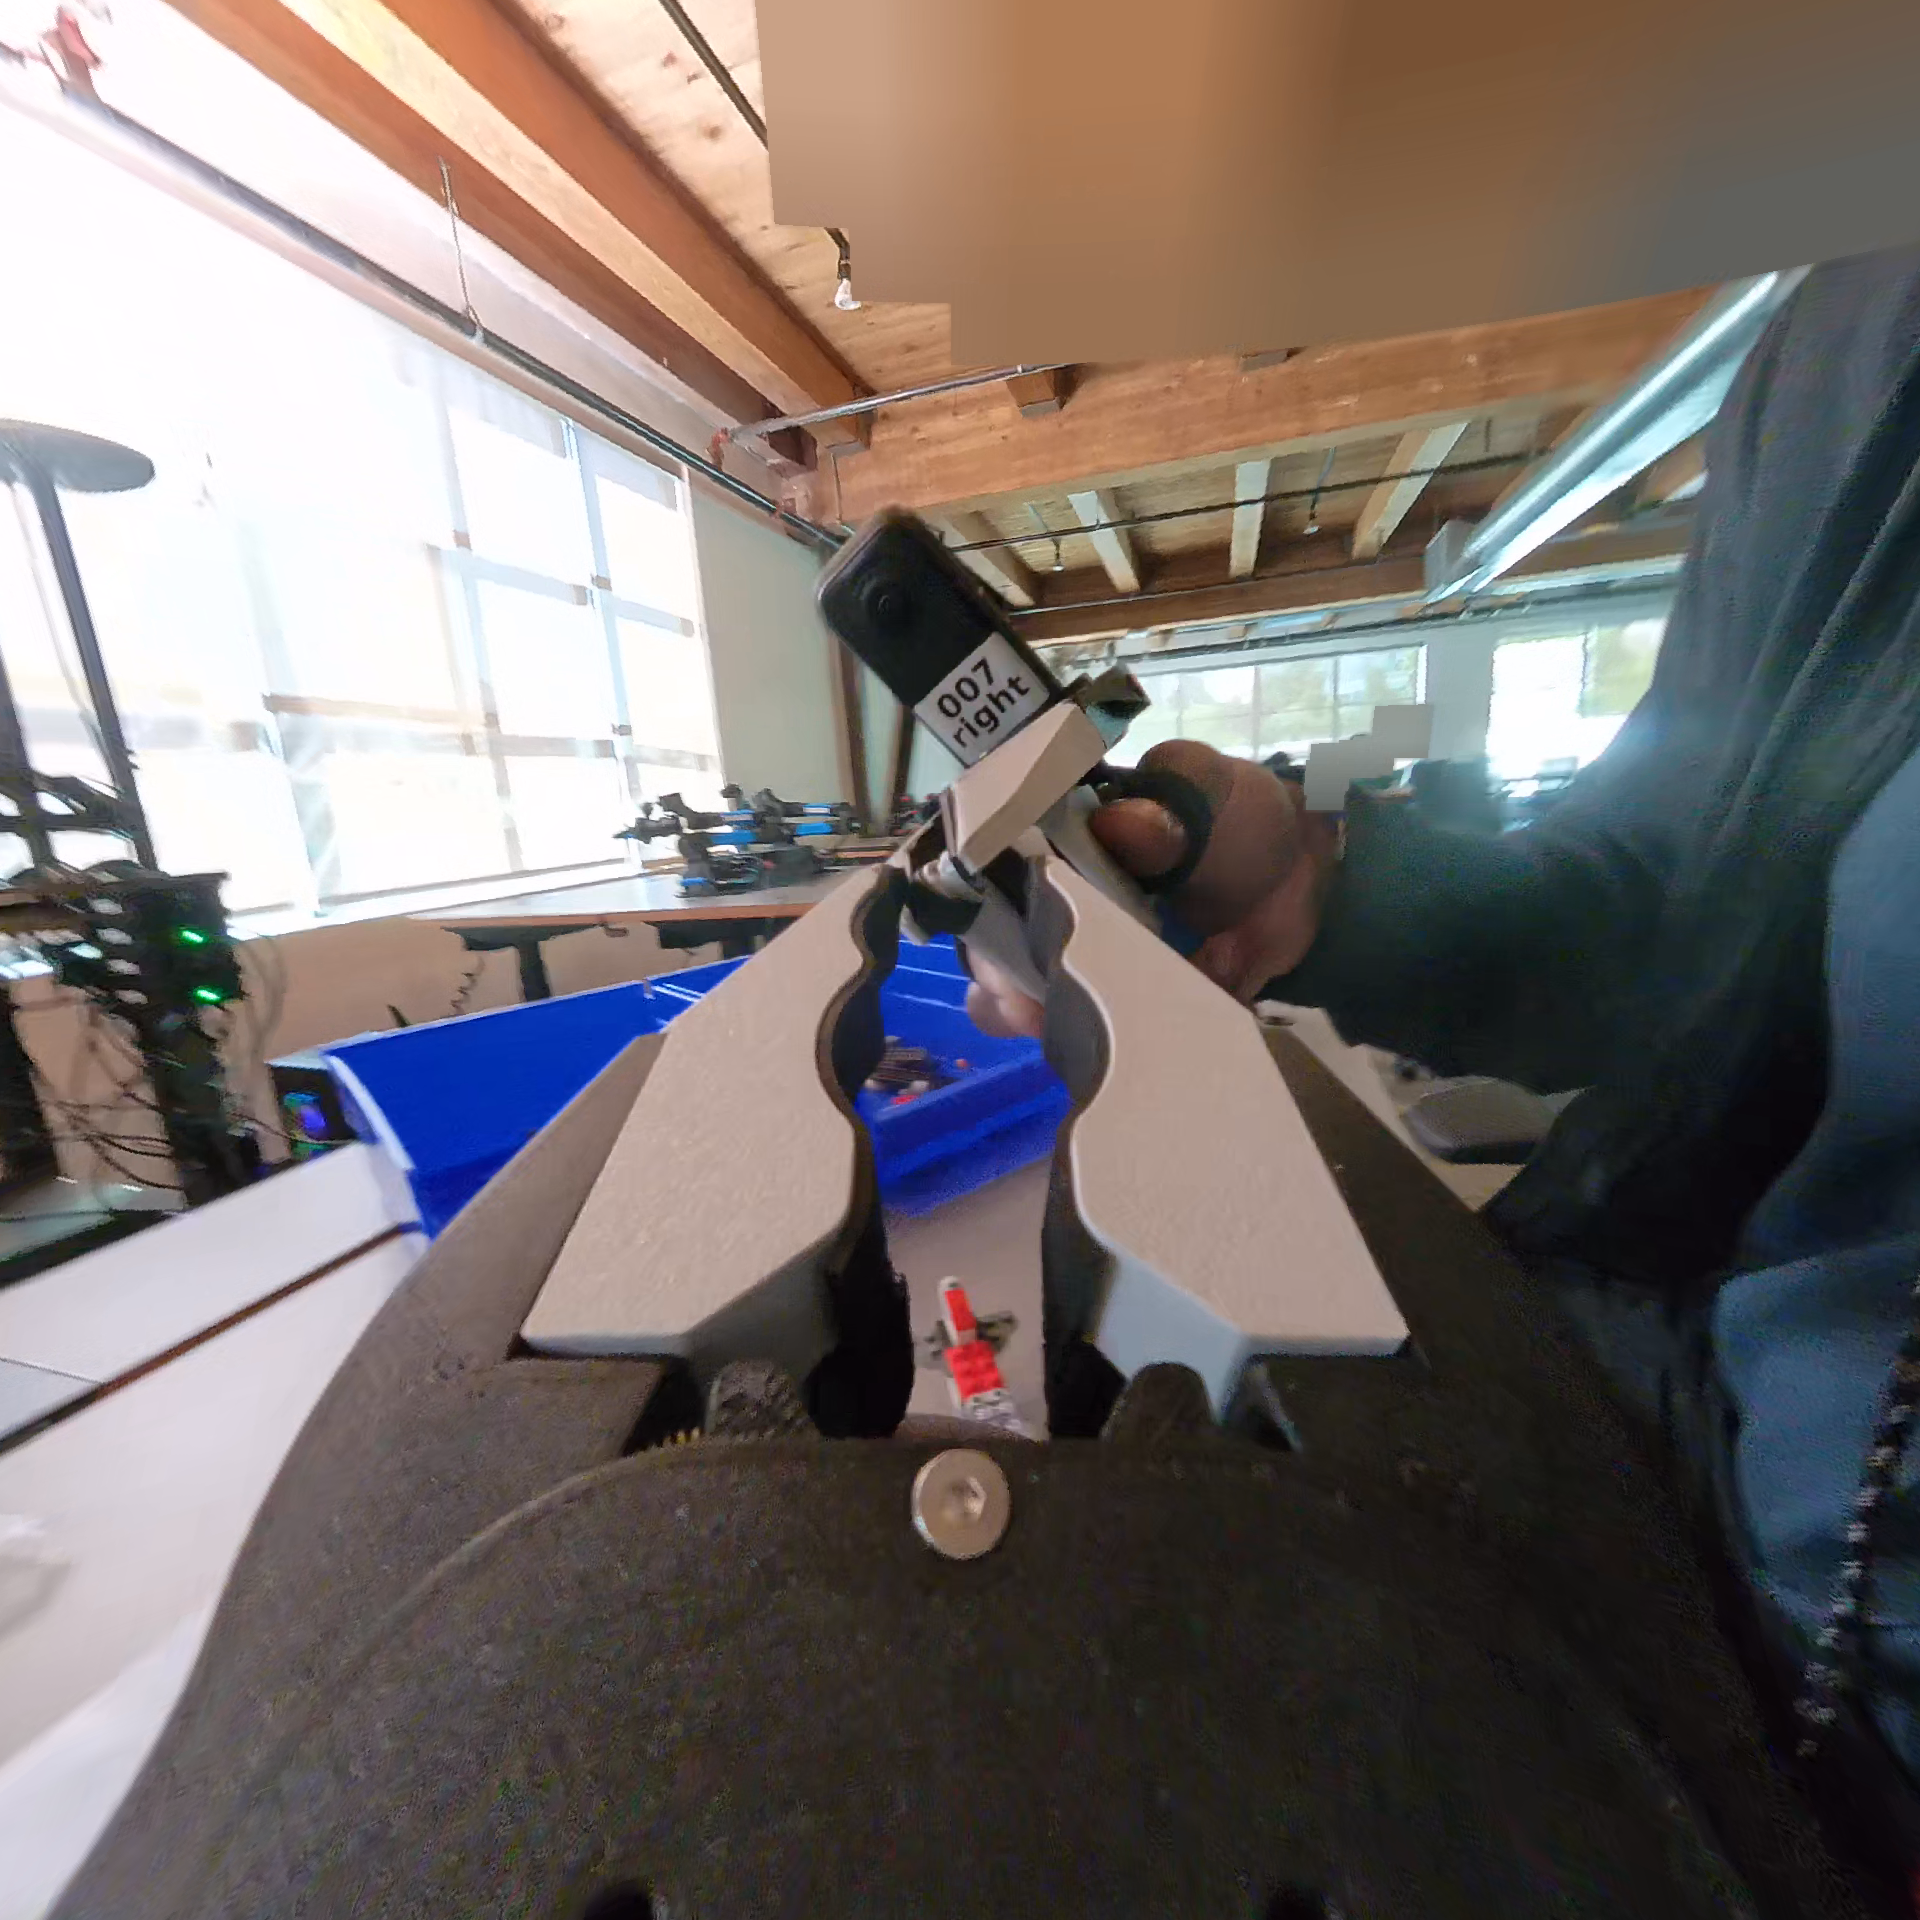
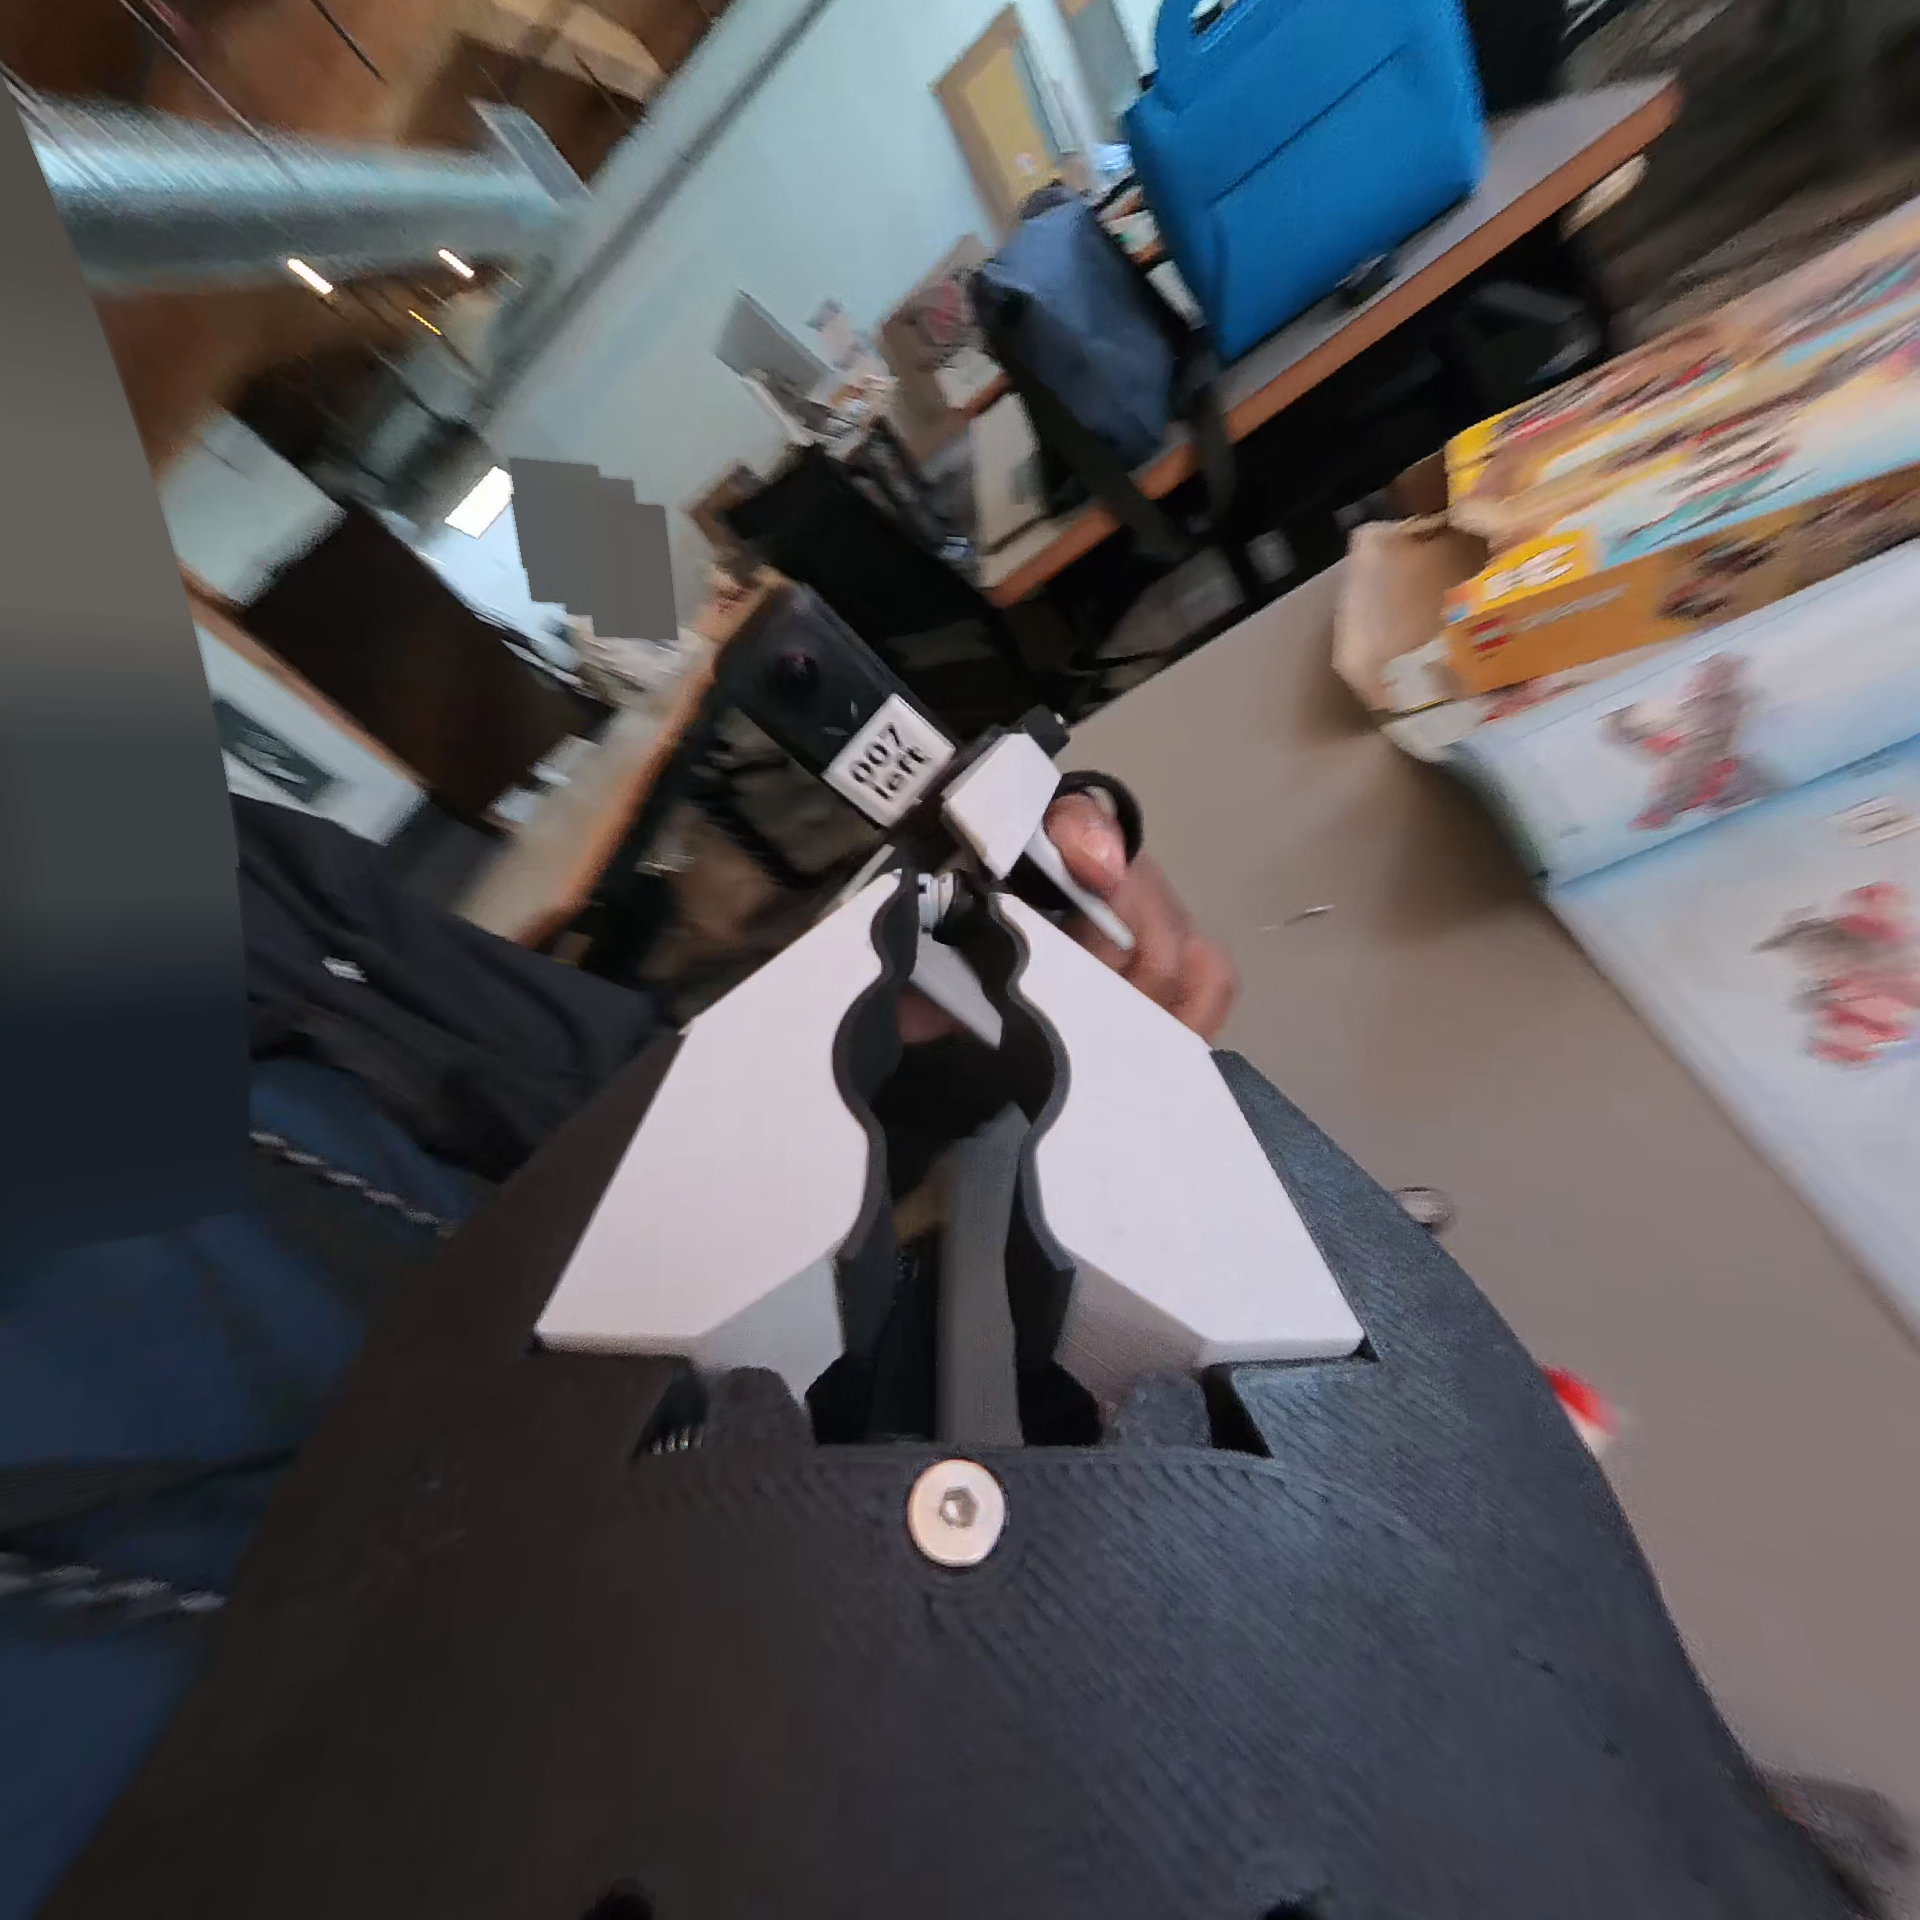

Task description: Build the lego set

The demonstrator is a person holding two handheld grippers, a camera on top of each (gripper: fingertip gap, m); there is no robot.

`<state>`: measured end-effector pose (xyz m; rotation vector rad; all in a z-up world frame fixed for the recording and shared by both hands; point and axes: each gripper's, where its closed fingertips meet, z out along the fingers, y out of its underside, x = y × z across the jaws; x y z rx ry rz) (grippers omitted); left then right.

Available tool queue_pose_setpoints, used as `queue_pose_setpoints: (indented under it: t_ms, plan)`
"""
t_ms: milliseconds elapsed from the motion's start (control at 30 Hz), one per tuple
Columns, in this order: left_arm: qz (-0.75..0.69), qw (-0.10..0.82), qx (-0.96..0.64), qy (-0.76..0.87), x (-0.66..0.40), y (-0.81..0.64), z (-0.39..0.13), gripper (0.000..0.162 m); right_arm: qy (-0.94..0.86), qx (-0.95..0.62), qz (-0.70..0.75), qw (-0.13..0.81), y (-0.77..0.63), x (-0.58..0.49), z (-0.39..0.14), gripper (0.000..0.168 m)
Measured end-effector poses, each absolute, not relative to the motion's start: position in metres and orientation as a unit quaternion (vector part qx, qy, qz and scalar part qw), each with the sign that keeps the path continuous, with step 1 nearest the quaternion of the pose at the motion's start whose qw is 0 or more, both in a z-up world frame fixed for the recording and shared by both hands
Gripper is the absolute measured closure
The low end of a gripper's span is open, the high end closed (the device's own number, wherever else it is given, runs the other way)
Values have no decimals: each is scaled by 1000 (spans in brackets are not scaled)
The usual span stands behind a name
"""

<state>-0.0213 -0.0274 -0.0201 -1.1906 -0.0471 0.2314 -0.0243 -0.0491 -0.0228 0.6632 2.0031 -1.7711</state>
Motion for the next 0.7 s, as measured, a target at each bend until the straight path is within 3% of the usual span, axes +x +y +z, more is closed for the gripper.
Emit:
queue_pose_setpoints:
  t_ms: [133,500,700]
  plan:
    - [21,836,-546,-56,-25,-34,-20,132,724,207,-647,123,-45,-29,-15,158]
    - [-227,836,-482,-130,-29,-42,-16,138,764,124,-633,5,-47,-25,-15,157]
    - [-283,814,-484,-151,-30,-37,-25,141,778,109,-618,-31,-50,-27,-21,157]
